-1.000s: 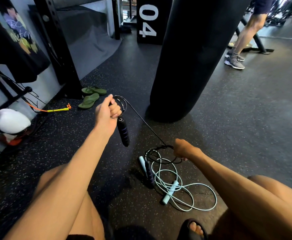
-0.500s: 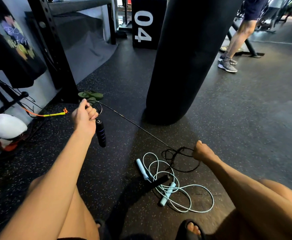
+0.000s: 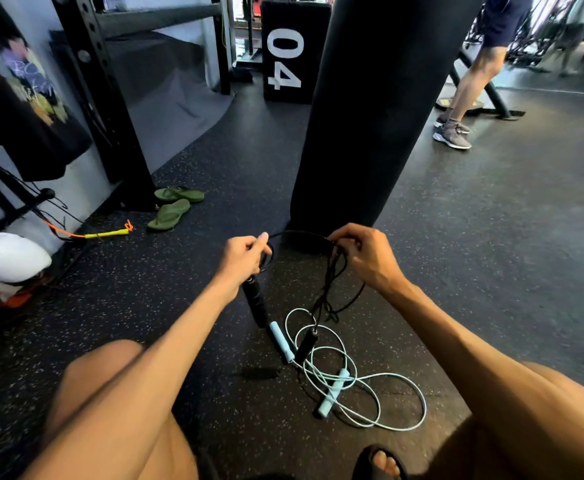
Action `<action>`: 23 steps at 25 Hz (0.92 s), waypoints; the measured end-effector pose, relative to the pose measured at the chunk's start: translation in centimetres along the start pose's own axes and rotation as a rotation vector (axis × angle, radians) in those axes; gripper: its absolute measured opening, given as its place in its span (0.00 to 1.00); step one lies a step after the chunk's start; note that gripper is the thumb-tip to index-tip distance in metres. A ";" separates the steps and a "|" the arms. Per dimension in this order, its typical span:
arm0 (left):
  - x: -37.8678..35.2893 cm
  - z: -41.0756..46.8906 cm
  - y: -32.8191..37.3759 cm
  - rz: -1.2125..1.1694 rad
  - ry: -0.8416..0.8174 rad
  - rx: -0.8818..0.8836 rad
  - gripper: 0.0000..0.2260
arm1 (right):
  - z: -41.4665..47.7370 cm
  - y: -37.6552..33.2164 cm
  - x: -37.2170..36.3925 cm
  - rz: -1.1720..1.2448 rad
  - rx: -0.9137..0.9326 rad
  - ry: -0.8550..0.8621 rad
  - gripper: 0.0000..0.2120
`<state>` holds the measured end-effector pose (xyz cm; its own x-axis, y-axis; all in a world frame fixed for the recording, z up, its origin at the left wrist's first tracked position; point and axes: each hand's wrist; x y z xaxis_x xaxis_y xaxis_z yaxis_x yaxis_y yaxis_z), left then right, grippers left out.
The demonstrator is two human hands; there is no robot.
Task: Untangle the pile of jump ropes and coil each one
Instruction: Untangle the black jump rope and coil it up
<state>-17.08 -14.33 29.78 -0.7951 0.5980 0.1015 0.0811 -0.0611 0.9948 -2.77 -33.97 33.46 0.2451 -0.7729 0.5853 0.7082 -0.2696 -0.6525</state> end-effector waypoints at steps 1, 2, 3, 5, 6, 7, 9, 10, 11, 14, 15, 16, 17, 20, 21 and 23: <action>0.0 0.1 0.1 -0.025 0.027 0.011 0.17 | 0.4 -0.2 0.6 0.054 -0.007 0.055 0.10; 0.2 0.1 0.3 -0.065 0.060 0.023 0.17 | 0.8 -0.2 1.3 0.099 -0.023 0.109 0.10; 0.5 0.2 0.6 -0.121 0.092 0.035 0.17 | 1.1 0.0 1.8 0.135 -0.052 0.158 0.10; 1.3 0.5 1.2 -0.252 0.136 0.049 0.16 | 1.4 1.2 2.3 0.170 -0.149 0.225 0.09; 1.6 0.7 1.4 -0.311 0.152 0.054 0.16 | 1.4 1.9 2.1 0.161 -0.203 0.229 0.08; 1.9 0.8 1.6 -0.357 0.168 0.059 0.16 | 1.3 2.5 1.8 0.112 -0.250 0.207 0.07; 2.1 0.9 1.7 -0.411 0.198 0.075 0.15 | 0.7 4.0 0.6 -0.081 -0.294 0.082 0.06; 2.1 0.9 1.7 -0.429 0.204 0.082 0.15 | 0.3 4.6 -0.1 -0.164 -0.295 -0.012 0.06; 2.1 0.9 1.7 -0.449 0.203 0.086 0.15 | -0.2 4.7 -0.6 -0.210 -0.297 -0.106 0.06; 2.3 0.9 2.0 -0.491 0.175 0.080 0.15 | -1.2 4.3 -2.1 -0.098 -0.336 -0.340 0.13; 2.4 0.9 2.1 -0.500 0.157 0.073 0.15 | -1.5 4.1 -2.6 -0.043 -0.346 -0.402 0.13; 2.5 0.8 2.2 -0.506 0.132 0.067 0.15 | -1.8 4.1 -3.1 -0.026 -0.339 -0.455 0.12; 2.6 0.7 2.3 -0.507 0.096 0.061 0.15 | -2.1 4.2 -3.6 -0.053 -0.320 -0.499 0.09; 2.4 0.2 2.4 -0.477 -0.050 0.038 0.15 | -3.2 4.5 -5.5 -0.190 -0.224 -0.560 0.14; 2.3 0.1 2.5 -0.461 -0.092 0.032 0.15 | -3.4 4.4 -6.2 -0.214 -0.181 -0.560 0.18; 2.4 0.1 2.6 -0.441 -0.144 0.027 0.15 | -3.6 3.7 -7.3 -0.189 -0.148 -0.549 0.23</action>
<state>-18.75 -12.99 32.65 -0.6658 0.6672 -0.3340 -0.2285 0.2438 0.9425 -4.32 -31.40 25.05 0.4580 -0.3044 0.8352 0.6830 -0.4809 -0.5498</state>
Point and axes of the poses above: each hand's wrist, its own z-axis towards the middle knuckle, its own x-axis out of the back of the hand, y = z × x, and after that the axes turned 9 degrees about y, right-handed
